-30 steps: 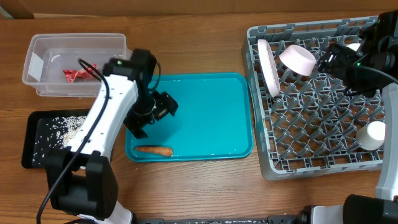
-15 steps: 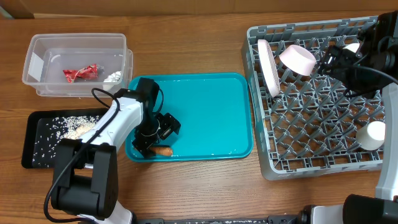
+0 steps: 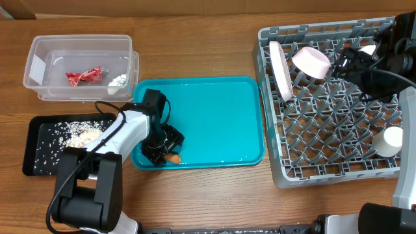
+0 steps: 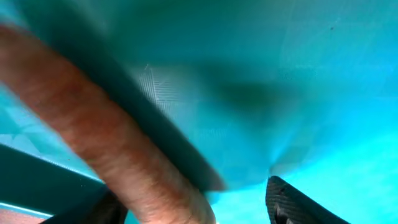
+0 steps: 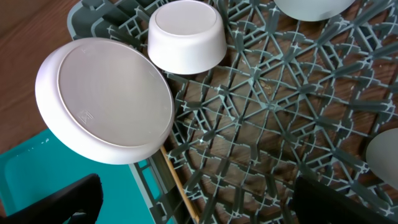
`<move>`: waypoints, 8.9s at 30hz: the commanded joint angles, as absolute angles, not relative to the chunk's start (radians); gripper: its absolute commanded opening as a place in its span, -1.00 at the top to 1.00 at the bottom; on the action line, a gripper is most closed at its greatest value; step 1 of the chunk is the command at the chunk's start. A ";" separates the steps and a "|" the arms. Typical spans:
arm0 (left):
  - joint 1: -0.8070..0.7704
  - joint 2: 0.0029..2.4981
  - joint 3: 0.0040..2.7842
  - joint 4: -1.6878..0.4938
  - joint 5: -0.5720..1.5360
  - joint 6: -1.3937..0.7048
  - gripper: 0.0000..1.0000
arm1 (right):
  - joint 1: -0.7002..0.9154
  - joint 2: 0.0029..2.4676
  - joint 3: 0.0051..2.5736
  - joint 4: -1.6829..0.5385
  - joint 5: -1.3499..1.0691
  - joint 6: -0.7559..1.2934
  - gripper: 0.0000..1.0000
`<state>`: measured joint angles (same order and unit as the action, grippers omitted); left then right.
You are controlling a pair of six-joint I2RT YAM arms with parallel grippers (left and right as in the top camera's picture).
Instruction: Sort waste into correct bins and load items into the dishwasher
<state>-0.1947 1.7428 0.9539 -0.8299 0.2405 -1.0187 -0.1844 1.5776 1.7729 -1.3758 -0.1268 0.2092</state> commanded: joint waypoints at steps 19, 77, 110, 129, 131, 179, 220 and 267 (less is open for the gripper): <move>-0.099 1.755 1.118 -0.847 0.174 -0.833 0.83 | -0.186 1.573 1.773 -1.375 -0.133 0.204 -1.00; 0.415 1.737 1.468 -0.997 0.151 -0.309 -0.54 | -0.121 1.573 1.773 -1.168 -0.414 0.017 -1.00; 0.039 0.755 0.942 -1.034 0.176 -0.216 -1.00 | -0.088 0.762 0.936 -0.980 -0.091 0.064 -1.00; 0.039 0.720 0.937 -1.048 0.173 -0.217 -1.00 | -0.087 0.690 0.924 -1.191 -0.090 0.064 -1.00; 0.039 0.720 0.937 -1.048 0.173 -0.217 -0.99 | -0.087 0.672 0.924 -1.192 -0.091 0.064 -1.00; 0.039 0.721 0.937 -1.048 0.173 -0.217 -1.00 | 0.032 0.005 0.008 -0.079 -0.061 0.037 -1.00; 0.047 0.004 0.005 -0.070 0.094 -0.059 -1.00 | 0.032 0.005 0.008 -0.079 -0.061 0.037 -1.00; 0.047 0.004 0.005 -0.070 0.094 -0.059 -1.00 | 0.032 0.005 0.008 -0.079 -0.061 0.037 -1.00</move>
